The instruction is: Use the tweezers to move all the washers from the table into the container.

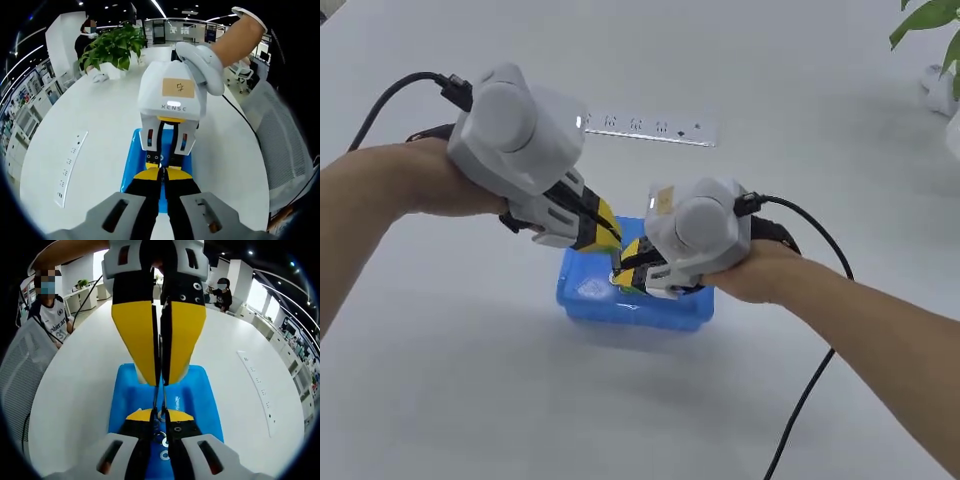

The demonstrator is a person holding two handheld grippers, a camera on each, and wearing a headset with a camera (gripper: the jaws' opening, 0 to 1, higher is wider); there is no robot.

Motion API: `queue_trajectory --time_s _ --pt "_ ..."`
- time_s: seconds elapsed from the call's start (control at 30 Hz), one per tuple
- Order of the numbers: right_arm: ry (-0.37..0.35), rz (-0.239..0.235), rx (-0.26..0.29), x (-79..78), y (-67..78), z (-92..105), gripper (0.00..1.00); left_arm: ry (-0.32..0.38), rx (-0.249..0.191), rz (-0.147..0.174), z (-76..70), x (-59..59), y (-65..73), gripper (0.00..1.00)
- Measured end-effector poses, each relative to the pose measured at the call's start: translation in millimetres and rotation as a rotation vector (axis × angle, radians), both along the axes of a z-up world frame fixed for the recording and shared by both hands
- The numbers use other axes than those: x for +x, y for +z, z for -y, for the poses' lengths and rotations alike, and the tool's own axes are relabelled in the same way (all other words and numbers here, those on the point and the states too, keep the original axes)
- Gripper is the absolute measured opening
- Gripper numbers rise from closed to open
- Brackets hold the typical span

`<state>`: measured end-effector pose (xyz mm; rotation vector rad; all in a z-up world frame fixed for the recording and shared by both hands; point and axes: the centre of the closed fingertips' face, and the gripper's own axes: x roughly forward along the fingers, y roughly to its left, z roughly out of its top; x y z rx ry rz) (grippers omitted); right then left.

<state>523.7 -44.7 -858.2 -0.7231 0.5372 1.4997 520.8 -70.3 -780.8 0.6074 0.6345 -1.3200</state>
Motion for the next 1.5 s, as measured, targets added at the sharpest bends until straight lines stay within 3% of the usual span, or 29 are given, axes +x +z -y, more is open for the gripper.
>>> queue_trajectory --time_s 0.4,0.6,1.07,1.5 --pt "0.005 0.013 0.021 -6.5 16.6 0.6 0.12 0.005 -0.015 0.009 1.5 -7.3 16.5 0.05" --pt "0.006 0.027 0.041 -13.6 32.3 1.1 0.12 0.004 -0.013 0.022 3.5 -14.5 28.7 0.05" --pt "0.012 0.053 0.086 -41.1 62.1 8.3 0.12 -0.010 0.000 0.038 7.3 -43.5 49.6 0.05" --pt "0.017 0.059 0.124 -63.0 77.2 12.8 0.12 -0.015 -0.021 0.050 16.2 -66.3 64.2 0.05"
